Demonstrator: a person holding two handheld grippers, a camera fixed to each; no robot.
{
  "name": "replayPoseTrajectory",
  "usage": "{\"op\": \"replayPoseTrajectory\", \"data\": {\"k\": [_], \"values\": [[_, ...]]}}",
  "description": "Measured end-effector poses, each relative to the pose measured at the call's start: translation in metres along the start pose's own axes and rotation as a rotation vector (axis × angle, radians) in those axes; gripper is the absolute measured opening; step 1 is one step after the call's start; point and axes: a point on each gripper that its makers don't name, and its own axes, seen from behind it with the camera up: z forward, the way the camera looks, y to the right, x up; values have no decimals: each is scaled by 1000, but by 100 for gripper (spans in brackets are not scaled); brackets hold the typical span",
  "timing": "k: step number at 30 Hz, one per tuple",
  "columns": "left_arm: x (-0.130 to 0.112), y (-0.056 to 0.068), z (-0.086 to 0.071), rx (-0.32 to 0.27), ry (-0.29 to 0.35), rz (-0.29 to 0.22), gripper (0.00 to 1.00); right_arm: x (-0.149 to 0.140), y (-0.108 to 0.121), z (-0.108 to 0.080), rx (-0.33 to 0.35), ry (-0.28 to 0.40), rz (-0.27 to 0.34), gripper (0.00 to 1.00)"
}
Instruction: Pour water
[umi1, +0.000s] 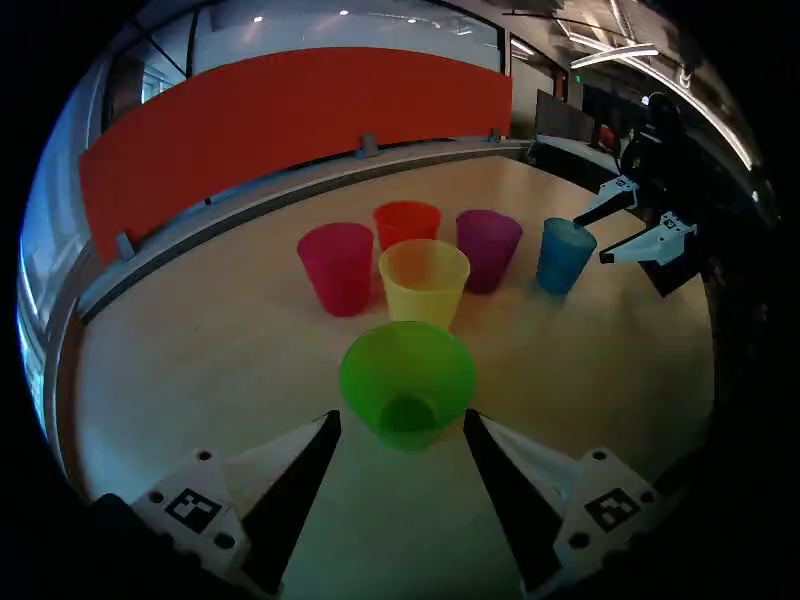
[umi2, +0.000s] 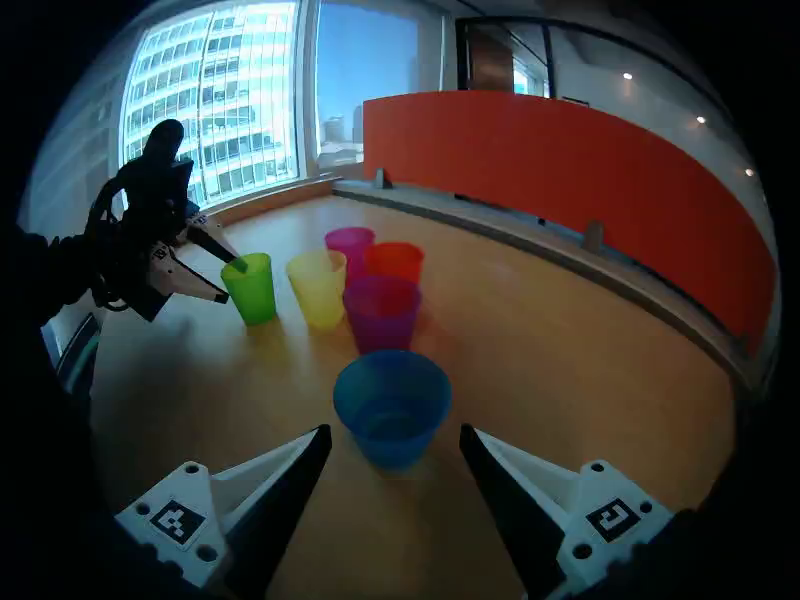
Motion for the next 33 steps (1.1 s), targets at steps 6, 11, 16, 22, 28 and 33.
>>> {"op": "replayPoseTrajectory", "data": {"k": [6,11,16,22,28,33], "values": [[4,1,7,-11,1,0,91,-3,1,7,0,-12,2,100],[7,3,12,-23,1,4,91,-5,0,14,9,-21,5,100],[9,5,16,-30,-3,11,92,-3,-1,21,16,-22,5,100],[11,4,19,-28,-2,18,92,1,0,28,18,-18,3,100],[15,4,21,-35,3,17,92,4,0,31,20,-15,4,100],[20,3,23,-32,13,16,91,5,0,32,20,-13,1,100]]}}
